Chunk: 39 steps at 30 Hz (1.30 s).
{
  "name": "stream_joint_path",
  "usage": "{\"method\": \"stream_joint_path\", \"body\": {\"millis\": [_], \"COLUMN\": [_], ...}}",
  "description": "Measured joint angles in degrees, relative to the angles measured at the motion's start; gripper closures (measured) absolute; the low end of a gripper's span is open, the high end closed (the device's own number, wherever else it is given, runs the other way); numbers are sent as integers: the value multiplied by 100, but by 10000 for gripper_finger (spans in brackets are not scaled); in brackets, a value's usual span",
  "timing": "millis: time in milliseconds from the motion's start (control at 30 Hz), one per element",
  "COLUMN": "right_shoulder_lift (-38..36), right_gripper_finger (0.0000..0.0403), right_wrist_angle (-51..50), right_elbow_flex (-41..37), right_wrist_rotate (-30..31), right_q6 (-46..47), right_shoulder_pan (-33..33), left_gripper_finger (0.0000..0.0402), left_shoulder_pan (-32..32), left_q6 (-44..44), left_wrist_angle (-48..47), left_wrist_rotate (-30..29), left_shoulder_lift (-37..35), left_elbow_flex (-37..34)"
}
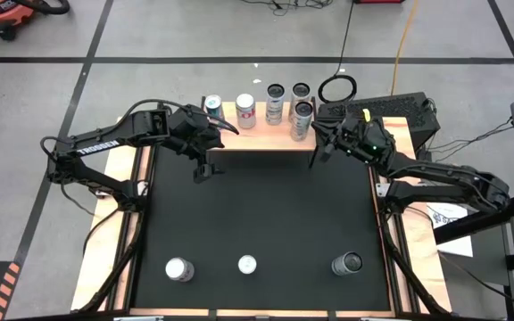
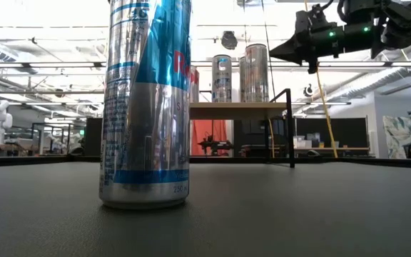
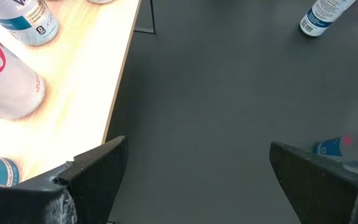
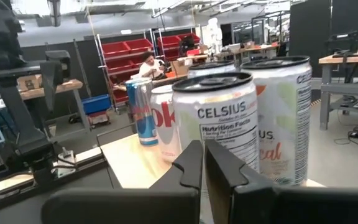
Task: Place canned beverage on shelf
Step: Put the white yellow soda can on the shelf aligned with the other white yellow soda can
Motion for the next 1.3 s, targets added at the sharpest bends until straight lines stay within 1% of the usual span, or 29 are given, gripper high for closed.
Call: {"method": "stream_joint_path", "body": {"millis": [33, 133, 200, 367, 600, 833, 1033, 1300], "right_shoulder_lift": [-27, -49, -12, 242, 744, 1032, 1109, 1112], "right_gripper_finger": [403, 403, 403, 403, 403, 403, 403, 403], "right_wrist_angle": [-11, -10, -16, 173, 775, 1138, 1126, 1117], "right_elbow_flex": [0, 0, 0, 0, 0, 0, 0, 0], "right_wrist_rotate": [-20, -429, -553, -554, -166, -141, 171, 179], "right_q6": [2, 169, 212, 205, 213, 297, 297, 297], "right_shoulder_pan": [2, 46, 129, 295, 378, 382, 382, 380], "left_gripper_finger": [8, 8, 8, 8, 8, 8, 8, 8], "left_shoulder_pan": [-1, 1, -1, 1, 1, 0, -1, 1], "left_q6": [0, 0, 0, 0, 0, 0, 0, 0], "left_wrist_angle": [0, 1, 16, 26, 24, 24, 24, 22], "left_wrist_rotate": [0, 0, 0, 0, 0, 0, 0, 0], "left_shoulder_lift": [0, 0, 0, 0, 0, 0, 0, 0], "left_elbow_flex": [-1, -1, 0, 0, 0, -1, -2, -2]}}
